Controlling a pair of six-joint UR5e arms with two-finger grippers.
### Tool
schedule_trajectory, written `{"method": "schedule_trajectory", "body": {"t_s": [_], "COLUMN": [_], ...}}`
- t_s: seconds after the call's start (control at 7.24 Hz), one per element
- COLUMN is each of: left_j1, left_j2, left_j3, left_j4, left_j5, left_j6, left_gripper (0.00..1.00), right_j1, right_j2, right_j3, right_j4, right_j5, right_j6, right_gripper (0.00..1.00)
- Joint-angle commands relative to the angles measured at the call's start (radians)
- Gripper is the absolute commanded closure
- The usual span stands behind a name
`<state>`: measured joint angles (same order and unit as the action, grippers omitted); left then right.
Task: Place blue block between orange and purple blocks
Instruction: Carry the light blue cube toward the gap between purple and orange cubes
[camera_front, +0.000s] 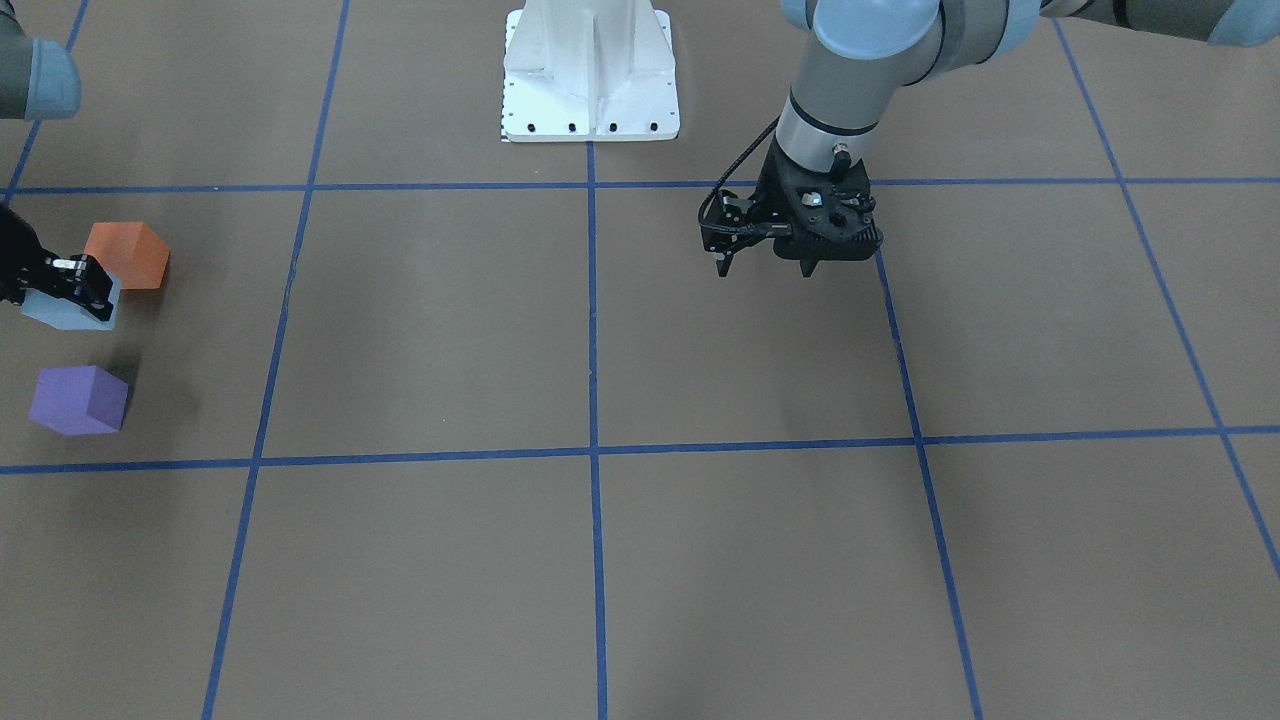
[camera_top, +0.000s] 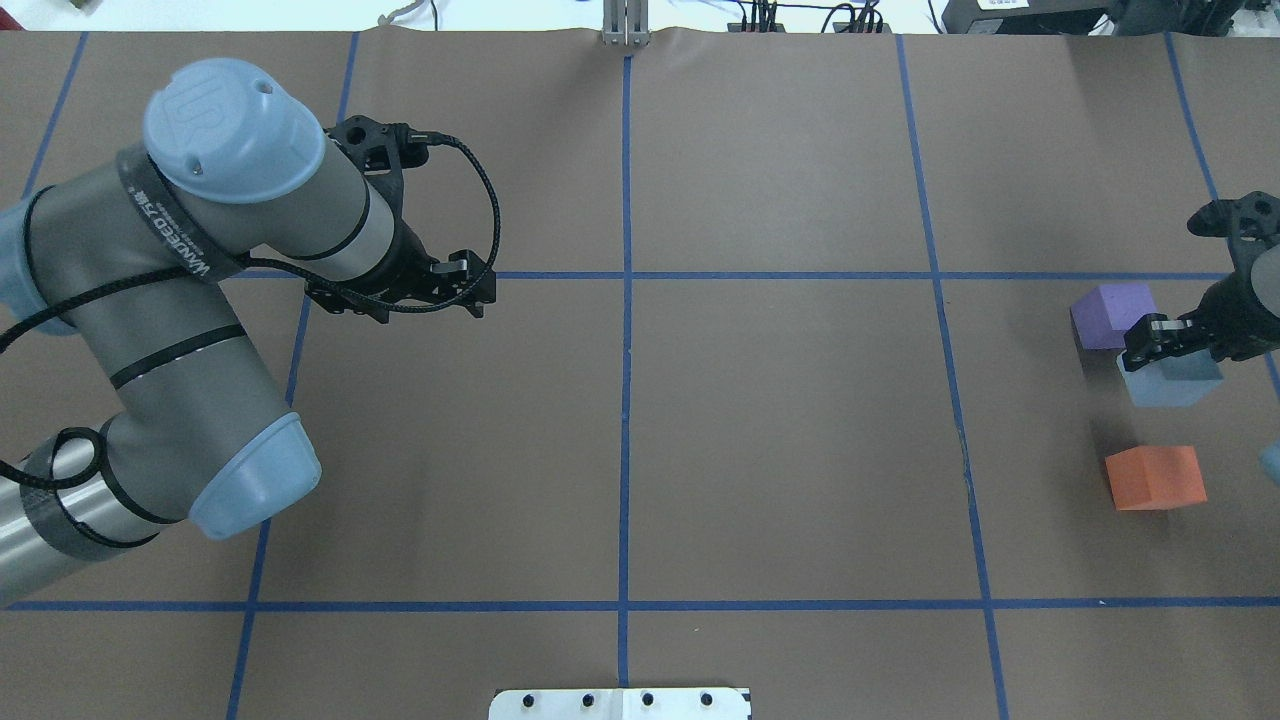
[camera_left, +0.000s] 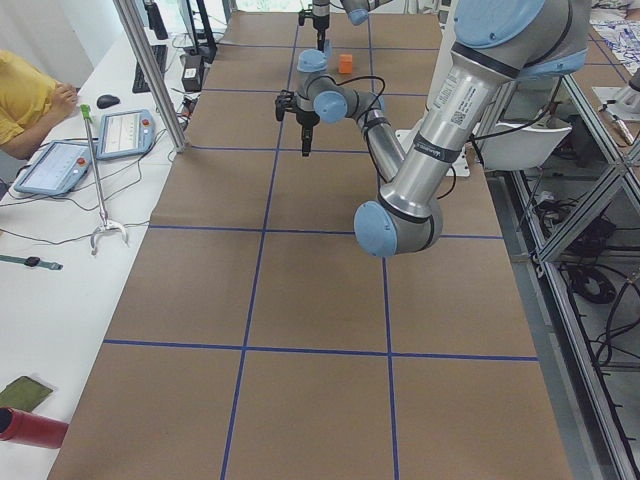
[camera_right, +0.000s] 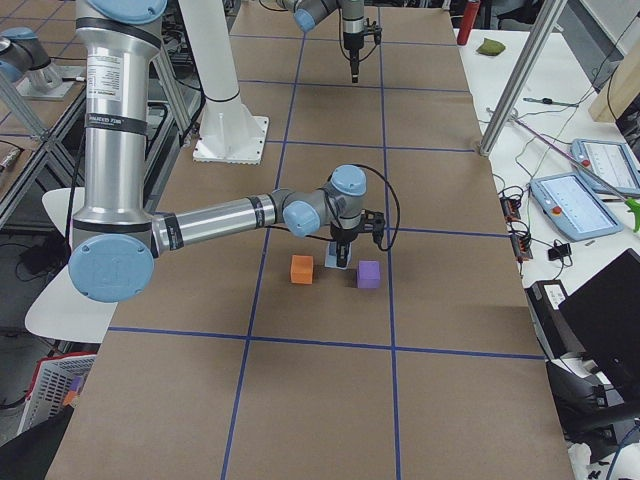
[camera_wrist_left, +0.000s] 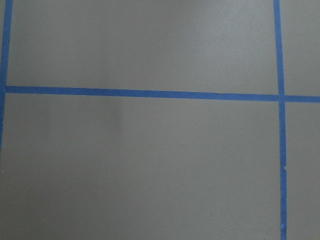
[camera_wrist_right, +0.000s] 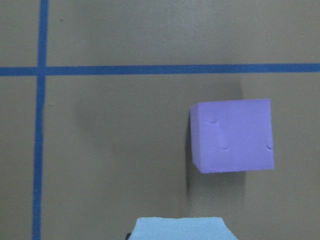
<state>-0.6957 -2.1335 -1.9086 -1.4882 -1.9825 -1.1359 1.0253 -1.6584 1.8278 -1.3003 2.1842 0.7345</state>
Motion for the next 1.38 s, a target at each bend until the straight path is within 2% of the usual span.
{"method": "schedule_trajectory", "body": {"t_s": [0.0,0.14,0.41,0.69,1.24], "left_j1": [0.004,0.004,0.004,0.012,0.013], "left_j2": [0.000,0.000,0.000,-0.002,-0.002], "left_j3": [0.006,0.006,0.010,0.013,0.011], "left_j4": [-0.001,-0.003,-0.004,-0.004,-0.004], "left_j5": [0.002,0.002,0.002,0.002,0.002], "left_j6": [-0.002,-0.005,-0.013,-0.016,-0.016], "left_gripper": [0.00,0.00,0.00,0.00,0.00], "right_j1": [-0.002,-0.002,-0.004,-0.005,-0.054], "right_j2": [0.006,0.012,0.026,0.040,0.040], "right_j3": [-0.042,-0.070,-0.178,-0.182,-0.183], "right_j4": [0.003,0.022,0.161,0.171,0.187], "right_j5": [0.000,0.000,0.002,0.003,-0.001], "right_j6": [0.002,0.000,0.006,0.064,0.065], "right_gripper": [1.00,1.00,1.00,1.00,1.00]}}
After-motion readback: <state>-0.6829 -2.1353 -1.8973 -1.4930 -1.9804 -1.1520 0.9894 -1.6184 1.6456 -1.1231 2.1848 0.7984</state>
